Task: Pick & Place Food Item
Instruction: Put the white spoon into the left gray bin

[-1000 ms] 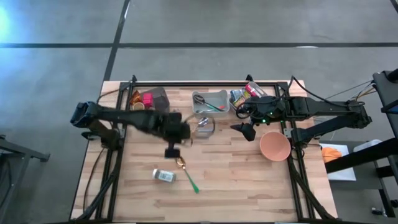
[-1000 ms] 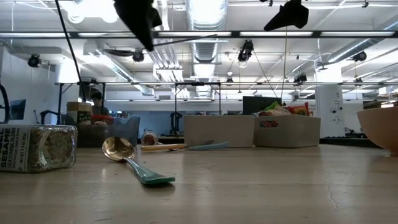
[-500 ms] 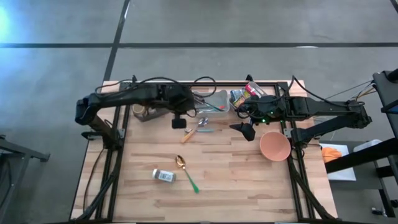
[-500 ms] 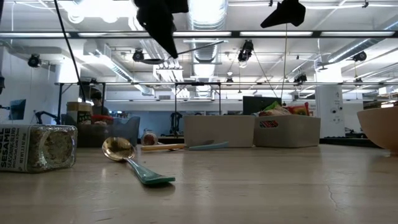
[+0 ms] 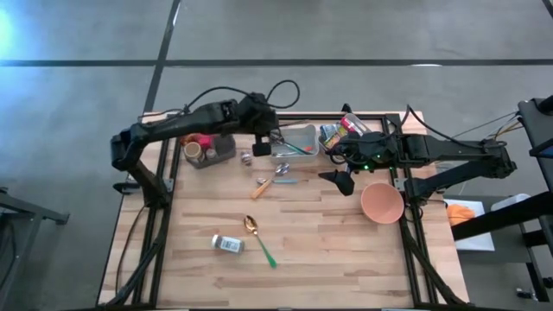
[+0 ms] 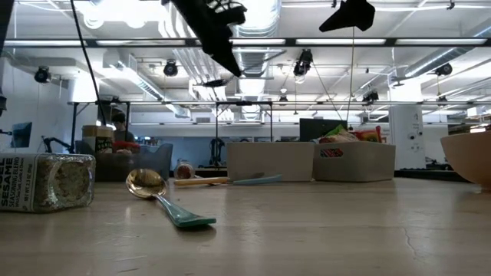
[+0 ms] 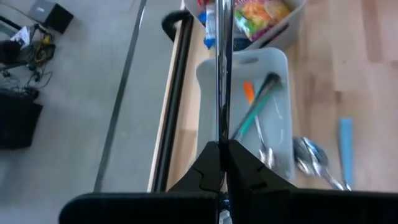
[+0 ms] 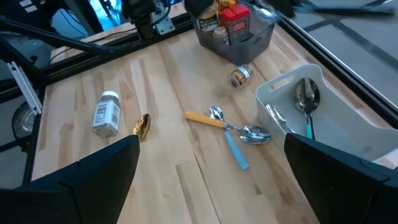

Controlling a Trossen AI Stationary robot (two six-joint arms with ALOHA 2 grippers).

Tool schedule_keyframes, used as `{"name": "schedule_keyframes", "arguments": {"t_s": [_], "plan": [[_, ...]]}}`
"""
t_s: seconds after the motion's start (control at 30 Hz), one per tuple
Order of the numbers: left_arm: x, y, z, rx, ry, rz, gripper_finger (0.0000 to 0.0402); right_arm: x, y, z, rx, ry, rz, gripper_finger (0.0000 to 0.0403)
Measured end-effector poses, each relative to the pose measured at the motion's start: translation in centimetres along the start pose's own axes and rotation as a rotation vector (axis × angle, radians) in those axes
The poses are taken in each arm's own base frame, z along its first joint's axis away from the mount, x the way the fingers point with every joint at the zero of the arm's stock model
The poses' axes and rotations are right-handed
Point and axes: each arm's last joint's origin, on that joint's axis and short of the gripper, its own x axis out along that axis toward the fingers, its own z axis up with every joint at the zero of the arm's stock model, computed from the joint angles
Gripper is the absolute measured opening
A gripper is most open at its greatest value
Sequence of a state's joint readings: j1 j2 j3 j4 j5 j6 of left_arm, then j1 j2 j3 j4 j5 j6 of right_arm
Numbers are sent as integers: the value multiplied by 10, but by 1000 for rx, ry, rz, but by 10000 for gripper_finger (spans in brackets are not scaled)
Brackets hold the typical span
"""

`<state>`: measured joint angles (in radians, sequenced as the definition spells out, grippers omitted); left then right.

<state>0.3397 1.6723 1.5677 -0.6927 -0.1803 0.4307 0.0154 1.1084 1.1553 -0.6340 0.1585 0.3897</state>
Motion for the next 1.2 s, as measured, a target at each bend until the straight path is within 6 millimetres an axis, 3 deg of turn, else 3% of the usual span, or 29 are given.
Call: {"name": "schedule_keyframes", "arguments": {"t_s": [0.43, 0.73, 1.2], "plan": [[67, 12, 1, 78, -15, -48, 0, 0, 0, 0, 1, -4, 2, 398], [107, 4, -12, 102, 16, -149, 0, 1, 0, 1, 1, -8, 3, 398], [144, -7, -33, 153, 128, -220, 0, 1, 1, 1, 8, -15, 6, 398]]}}
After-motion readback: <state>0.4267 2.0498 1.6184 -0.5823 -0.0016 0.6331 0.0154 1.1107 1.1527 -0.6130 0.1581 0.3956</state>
